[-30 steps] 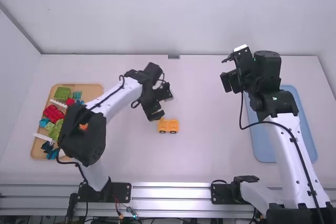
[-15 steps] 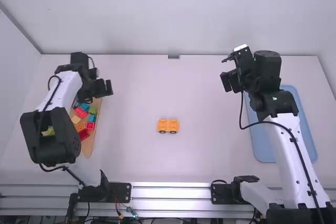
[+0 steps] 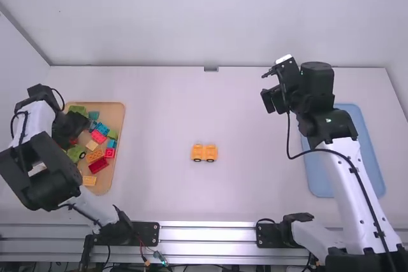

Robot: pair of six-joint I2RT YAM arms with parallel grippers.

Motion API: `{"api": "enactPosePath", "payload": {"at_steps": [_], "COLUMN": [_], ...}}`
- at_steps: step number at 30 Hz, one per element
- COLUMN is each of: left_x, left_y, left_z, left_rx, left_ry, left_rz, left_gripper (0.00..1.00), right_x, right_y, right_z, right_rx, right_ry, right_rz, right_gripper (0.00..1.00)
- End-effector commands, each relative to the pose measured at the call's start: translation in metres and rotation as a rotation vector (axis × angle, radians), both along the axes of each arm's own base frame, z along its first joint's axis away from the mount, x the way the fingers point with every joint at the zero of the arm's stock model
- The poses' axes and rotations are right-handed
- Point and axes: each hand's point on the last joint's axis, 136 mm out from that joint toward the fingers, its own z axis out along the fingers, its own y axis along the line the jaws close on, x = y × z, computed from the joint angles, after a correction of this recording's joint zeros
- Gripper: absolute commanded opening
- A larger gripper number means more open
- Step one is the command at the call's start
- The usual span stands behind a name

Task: Assemble lego blocks to make yellow taxi

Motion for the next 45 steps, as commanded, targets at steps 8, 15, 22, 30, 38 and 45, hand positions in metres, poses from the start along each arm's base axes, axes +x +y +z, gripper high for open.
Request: {"api": "enactPosePath", "payload": {"at_steps": [8,15,22,30,38,45], "left_x": [-0.006,-0.005,-0.008,-0.007,-0.004,-0.01], "left_y": [0.001,0.001,-0.004,-0.005,-0.009,-0.01], "left_z": [-0.05,-0.058,-0.072,-0.082,-0.09,-0.09], "left_rx": [-0.037,-0.043,-0.047,-0.036,-0.022,-0.025], "left_ry": [0.126,0.132,0.126,0.11,0.098,0.121], "left_rz": [0.021,0.02,0.014,0.011,-0.029,-0.022], "left_gripper": [0.58,0.56,0.54,0.53,0.55,0.46], "right_x": [-0.005,-0.005,-0.005,-0.002,-0.002,-0.002], "right_y": [0.022,0.024,0.025,0.026,0.026,0.026], "right_z": [0.021,0.021,0.021,0.026,0.026,0.026], "right_rx": [0.013,0.013,0.013,0.023,0.023,0.023], "right_ry": [-0.051,-0.05,-0.05,-0.074,-0.074,-0.073], "right_rz": [0.059,0.065,0.066,0.067,0.067,0.067], "right_gripper": [0.99,0.99,0.99,0.99,0.99,0.99]}}
